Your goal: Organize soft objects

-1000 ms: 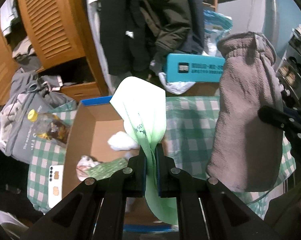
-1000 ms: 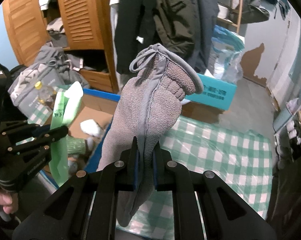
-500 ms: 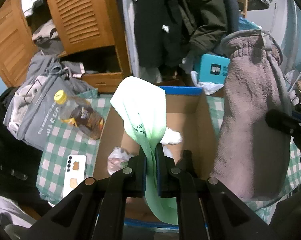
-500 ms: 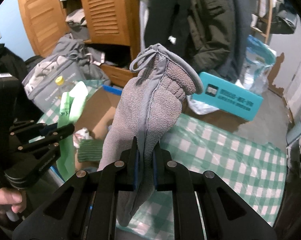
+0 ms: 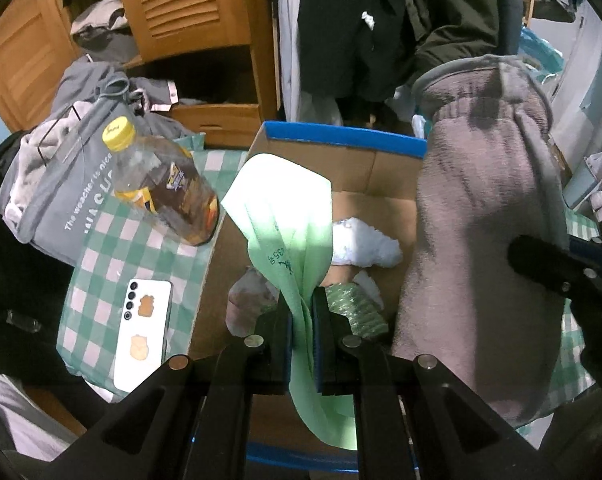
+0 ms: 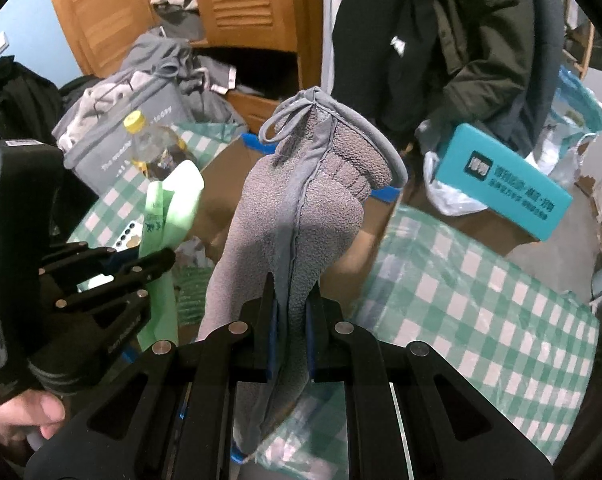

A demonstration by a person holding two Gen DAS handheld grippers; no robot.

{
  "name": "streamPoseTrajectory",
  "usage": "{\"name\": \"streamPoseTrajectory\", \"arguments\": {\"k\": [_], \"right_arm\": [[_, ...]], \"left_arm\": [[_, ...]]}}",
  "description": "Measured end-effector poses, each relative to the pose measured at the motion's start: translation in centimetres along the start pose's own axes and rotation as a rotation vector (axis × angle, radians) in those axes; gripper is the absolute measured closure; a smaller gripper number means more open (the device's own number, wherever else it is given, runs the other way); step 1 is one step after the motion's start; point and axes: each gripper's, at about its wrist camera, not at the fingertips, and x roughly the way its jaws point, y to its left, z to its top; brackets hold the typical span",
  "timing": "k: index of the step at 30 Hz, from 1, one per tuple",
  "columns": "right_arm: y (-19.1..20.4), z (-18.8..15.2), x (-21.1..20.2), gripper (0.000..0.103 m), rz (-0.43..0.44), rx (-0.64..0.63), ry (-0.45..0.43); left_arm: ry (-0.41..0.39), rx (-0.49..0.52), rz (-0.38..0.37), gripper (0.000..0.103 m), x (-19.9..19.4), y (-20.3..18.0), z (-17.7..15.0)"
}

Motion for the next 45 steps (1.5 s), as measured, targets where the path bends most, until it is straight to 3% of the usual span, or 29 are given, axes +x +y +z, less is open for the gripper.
{"name": "streamPoseTrajectory", "arguments": {"k": [2,4,5,8,10,15,19,37,42,45], "right_arm": [[0.3,0.3,0.9,0.092,0.002,-0.013,0.016],[0.5,0.4,1.5,0.081,-0.001,-0.025,0.026],[0.6,0.4,1.7,0.079,-0.006,-0.031,0.028],[0.7,0.4,2.0,0.064,-0.027,-0.039,0.024],[0.5,0.5,1.8,0.049,-0.038,-0.029,0.014],[-0.4,0.6,0.4,0.041,-0.063,0.000,-0.020],[-0.7,0.4,-1.3,0.035,-0.086,0.005,-0.049],[-2.2,-1.0,-8.2,0.031,-0.098,0.052,-0.162],[-2.8,-1.4,-9.3,0.031,-0.099,0.069,-0.179],[-3.2,-1.7,-9.7,0.031,-0.102,0.081,-0.185]], "left_arm": [[0.006,-0.005,0.004,0.086,0.2,0.2,0.0],[-0.001,-0.015,0.013,0.062,0.1,0.5,0.1],[-0.009,-0.017,0.020,0.058,0.0,0.6,0.2],[-0.026,-0.019,0.030,0.047,-0.6,0.6,0.3],[-0.029,-0.021,0.025,0.037,-0.8,0.7,0.3],[-0.043,-0.014,0.028,0.035,-2.0,0.7,0.2],[-0.083,-0.001,0.023,0.024,-3.8,0.3,0.1],[-0.181,0.034,-0.050,0.015,-9.3,-0.9,-0.2],[-0.191,0.044,-0.044,0.002,-10.0,-1.4,-0.4],[-0.201,0.052,-0.046,0.001,-10.4,-1.7,-0.5]]}}
